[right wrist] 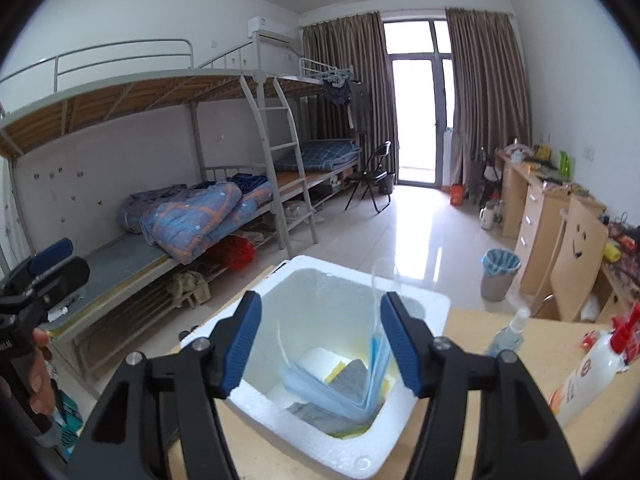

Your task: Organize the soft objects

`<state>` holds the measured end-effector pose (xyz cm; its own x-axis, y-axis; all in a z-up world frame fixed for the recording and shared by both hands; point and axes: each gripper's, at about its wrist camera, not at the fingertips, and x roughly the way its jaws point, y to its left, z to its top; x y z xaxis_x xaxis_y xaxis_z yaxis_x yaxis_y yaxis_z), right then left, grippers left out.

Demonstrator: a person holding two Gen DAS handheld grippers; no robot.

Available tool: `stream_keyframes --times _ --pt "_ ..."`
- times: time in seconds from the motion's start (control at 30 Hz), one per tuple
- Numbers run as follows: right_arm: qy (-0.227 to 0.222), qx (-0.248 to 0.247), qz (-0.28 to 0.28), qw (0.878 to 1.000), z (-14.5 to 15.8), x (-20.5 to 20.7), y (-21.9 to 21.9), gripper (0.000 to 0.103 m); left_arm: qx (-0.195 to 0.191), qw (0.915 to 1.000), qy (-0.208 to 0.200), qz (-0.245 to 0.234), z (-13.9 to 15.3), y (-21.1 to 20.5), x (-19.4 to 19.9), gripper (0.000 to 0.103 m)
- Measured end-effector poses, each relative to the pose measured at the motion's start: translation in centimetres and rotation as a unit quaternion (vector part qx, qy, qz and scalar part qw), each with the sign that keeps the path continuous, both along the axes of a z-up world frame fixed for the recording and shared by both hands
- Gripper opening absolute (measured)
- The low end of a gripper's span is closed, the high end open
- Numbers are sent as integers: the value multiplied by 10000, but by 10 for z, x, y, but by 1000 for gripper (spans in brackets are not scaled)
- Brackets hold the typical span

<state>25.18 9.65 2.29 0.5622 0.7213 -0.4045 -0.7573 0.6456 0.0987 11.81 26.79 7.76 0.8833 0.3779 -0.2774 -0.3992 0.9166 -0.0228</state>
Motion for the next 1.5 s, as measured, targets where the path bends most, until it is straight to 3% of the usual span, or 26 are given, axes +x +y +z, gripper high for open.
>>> stream_keyframes --times 0.33,0.67,0.73,0.87,0.93,1.23,1.5 --pt "-66 100 5 9999 15 -17 -10 66 -45 9998 -78 -153 10 -16 -11 102" --pt "-293 321 -160 9989 35 -51 -57 66 46 9992 -196 -354 27 -55 -35 102" --pt "-368 327 -197 9986 39 -60 -66 72 42 9990 -229 -388 29 -62 -41 102" --pt "-557 510 -245 9968 43 -78 -87 96 15 9984 -323 -468 31 -79 -56 102" --pt "-616 544 -239 9963 44 -84 -96 102 -38 9981 -328 -513 30 -84 -62 102" --pt "-959 395 -460 9935 36 -114 -124 103 -97 9963 -449 -726 27 -120 -83 102" --pt "-1097 701 -571 9898 34 -139 -162 103 26 9925 -688 -1007 26 -156 -109 102"
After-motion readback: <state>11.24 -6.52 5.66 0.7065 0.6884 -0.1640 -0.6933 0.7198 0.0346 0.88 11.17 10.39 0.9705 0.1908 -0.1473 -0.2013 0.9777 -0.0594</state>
